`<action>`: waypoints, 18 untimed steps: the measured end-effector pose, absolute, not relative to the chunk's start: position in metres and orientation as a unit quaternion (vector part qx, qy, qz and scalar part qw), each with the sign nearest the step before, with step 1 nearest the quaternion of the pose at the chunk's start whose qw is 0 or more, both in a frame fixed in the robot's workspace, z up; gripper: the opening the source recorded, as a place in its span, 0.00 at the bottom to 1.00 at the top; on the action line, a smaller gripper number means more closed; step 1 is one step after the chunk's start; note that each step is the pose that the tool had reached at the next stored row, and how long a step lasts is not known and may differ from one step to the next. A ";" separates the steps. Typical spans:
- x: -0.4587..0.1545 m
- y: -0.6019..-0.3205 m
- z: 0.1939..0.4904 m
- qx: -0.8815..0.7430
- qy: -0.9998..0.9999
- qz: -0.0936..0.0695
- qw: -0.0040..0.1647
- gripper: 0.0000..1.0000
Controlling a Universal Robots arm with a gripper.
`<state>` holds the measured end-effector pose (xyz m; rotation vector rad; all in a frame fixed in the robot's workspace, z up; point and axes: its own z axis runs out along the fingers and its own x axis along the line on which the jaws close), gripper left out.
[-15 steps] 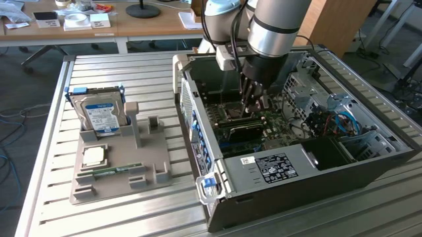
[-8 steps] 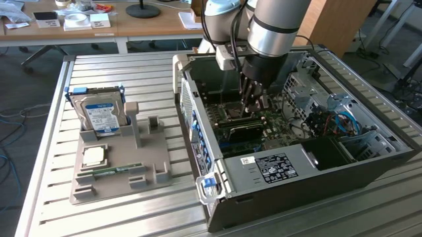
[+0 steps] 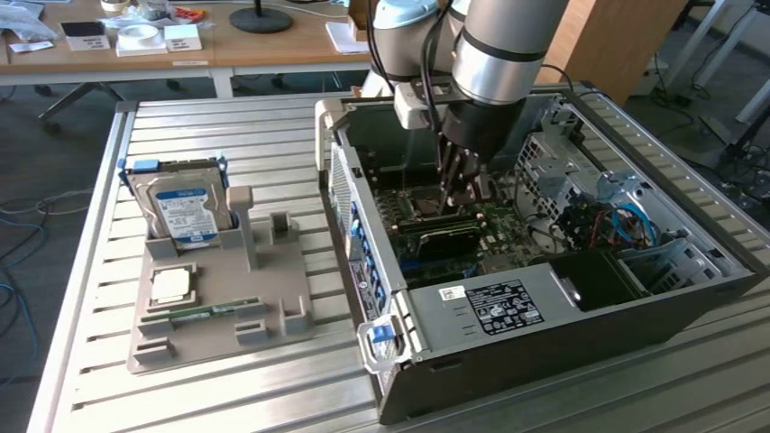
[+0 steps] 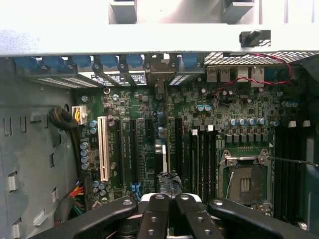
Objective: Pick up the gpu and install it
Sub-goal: 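Press down on the gpu until it lock into place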
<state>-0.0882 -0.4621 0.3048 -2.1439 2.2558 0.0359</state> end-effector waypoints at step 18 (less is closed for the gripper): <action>-0.089 -0.462 0.301 -0.689 0.725 0.011 0.015 0.11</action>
